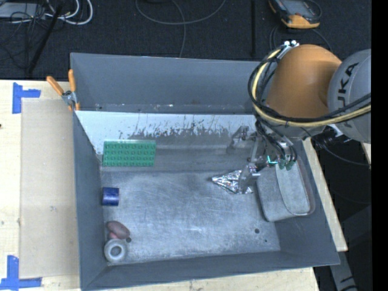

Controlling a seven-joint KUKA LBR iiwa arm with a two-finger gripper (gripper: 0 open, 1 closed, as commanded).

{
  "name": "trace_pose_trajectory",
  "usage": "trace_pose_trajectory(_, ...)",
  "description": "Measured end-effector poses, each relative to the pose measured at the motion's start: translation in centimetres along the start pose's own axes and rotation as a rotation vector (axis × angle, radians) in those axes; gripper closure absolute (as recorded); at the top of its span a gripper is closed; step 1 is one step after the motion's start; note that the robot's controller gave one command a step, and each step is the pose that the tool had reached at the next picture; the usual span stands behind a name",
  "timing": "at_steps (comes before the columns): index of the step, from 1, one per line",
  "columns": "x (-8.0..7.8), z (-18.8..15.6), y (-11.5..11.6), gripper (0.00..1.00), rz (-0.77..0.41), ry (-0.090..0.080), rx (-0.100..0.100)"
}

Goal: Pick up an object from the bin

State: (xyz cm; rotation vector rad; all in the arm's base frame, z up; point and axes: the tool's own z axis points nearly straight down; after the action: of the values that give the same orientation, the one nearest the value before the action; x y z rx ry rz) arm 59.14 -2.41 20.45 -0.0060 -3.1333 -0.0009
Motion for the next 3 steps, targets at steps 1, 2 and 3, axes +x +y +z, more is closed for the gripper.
trace_pose_trajectory(1,-2.5,8.7,-3.5,0.0,0.073,-0.001,0.0)
trace_pose_trajectory(2,-3.2,13.2,-5.3,0.0,-0.021,-0.01,-0.001)
trace_pose_trajectory(3,-3.3,13.0,-5.4,1.0,-0.021,-0.017,0.002)
